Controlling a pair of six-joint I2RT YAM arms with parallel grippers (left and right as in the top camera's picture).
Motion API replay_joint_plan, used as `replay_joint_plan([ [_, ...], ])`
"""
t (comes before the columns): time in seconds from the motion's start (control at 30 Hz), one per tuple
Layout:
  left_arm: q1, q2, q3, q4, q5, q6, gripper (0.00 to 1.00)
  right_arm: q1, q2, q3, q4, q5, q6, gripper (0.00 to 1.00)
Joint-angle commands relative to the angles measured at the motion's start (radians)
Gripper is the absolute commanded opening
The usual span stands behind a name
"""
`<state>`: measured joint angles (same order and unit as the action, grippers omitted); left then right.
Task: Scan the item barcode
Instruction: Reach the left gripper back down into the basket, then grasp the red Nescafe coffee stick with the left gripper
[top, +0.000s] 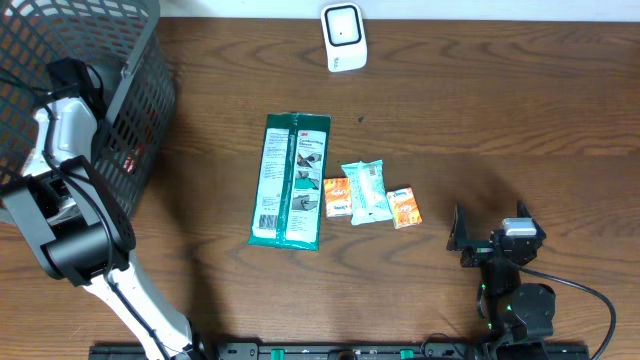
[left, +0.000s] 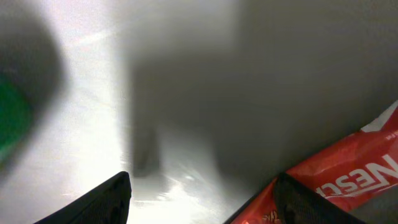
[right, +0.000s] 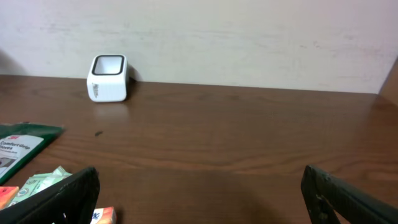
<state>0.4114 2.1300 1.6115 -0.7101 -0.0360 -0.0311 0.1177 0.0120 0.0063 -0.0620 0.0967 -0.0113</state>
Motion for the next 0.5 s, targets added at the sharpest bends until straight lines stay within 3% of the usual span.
replay_joint_plan([
  [0.0,0.04,0.039,-0.042,0.002,-0.141,-0.106,0.74,-0.006,-0.005,-0.001,-0.003,-0.001,-0.005,0.99],
  [0.17,0.086,0.039,-0.04,0.024,-0.058,-0.148,0.74,-0.006,-0.005,-0.001,-0.003,-0.001,-0.005,0.99],
  [0.27,0.127,0.039,-0.015,0.027,0.069,-0.205,0.74,-0.006,-0.005,-0.001,-0.003,-0.001,-0.005,0.99],
  [0.47,0.171,0.01,0.024,0.033,0.289,-0.21,0.74,-0.006,-0.005,-0.001,-0.003,-0.001,-0.005,0.99],
])
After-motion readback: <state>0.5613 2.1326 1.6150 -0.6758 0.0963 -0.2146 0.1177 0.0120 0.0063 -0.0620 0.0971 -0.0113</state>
